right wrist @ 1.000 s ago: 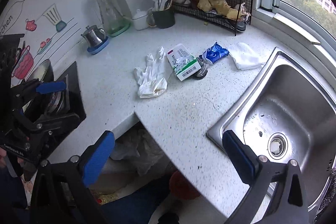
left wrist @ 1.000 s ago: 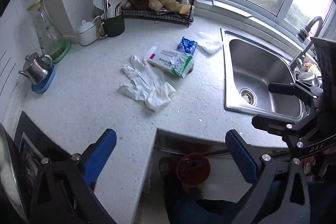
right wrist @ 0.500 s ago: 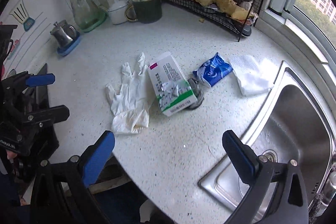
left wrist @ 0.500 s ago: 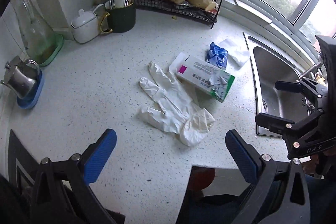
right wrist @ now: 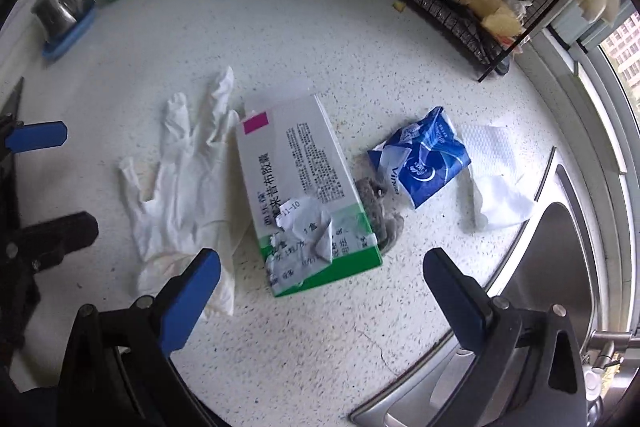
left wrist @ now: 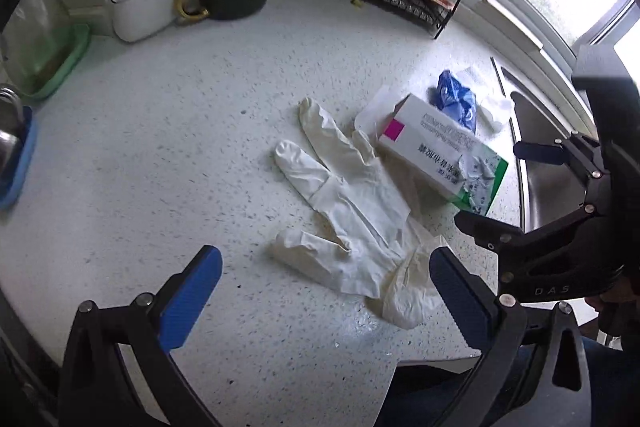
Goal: Collect trash
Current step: 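Grasp the white-green medicine box with right tool while left tool grasps the white gloves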
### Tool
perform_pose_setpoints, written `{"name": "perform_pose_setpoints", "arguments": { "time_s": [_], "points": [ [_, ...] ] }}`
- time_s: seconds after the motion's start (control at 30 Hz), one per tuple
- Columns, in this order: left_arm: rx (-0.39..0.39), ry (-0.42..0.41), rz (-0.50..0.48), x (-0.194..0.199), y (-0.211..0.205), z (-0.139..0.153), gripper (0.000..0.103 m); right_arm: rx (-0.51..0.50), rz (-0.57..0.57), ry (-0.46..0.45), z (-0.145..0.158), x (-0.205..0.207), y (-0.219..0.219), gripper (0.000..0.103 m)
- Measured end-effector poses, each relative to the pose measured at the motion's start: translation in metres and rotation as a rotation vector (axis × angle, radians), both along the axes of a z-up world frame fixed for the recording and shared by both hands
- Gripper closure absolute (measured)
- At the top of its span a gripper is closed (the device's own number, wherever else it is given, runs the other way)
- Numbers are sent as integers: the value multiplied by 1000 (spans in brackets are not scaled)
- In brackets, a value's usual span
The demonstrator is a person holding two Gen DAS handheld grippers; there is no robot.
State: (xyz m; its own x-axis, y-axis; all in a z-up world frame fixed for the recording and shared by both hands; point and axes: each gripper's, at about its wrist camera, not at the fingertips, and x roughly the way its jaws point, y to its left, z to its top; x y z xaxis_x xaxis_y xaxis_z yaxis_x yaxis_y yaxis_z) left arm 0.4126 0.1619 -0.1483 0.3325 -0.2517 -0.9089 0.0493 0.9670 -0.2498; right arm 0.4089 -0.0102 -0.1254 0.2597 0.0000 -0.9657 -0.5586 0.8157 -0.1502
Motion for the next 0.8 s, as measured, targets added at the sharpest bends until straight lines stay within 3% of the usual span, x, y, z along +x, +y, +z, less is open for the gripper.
{"name": "perform_pose_setpoints", "arguments": {
  "time_s": [0.1, 0.17, 0.23, 0.4, 0.8],
  "points": [
    [-8, 15, -20, 0, -4, -8, 0, -13, 4, 12, -7, 5, 4, 3],
    [-7, 25, -31, -1, -5, -12, 0, -45, 11, 12, -13, 9, 6, 9],
    [2, 34, -38, -1, -4, -15, 0, -50, 20, 30, -20, 12, 9, 30],
    [-3, 46, -29, -1, 5, -15, 0, -79, 27, -7, -26, 16, 14, 38],
    [-17, 34, -83, -7, -5, -7, 0, 104, -117, -57, 15, 6, -14, 40]
  ]
}}
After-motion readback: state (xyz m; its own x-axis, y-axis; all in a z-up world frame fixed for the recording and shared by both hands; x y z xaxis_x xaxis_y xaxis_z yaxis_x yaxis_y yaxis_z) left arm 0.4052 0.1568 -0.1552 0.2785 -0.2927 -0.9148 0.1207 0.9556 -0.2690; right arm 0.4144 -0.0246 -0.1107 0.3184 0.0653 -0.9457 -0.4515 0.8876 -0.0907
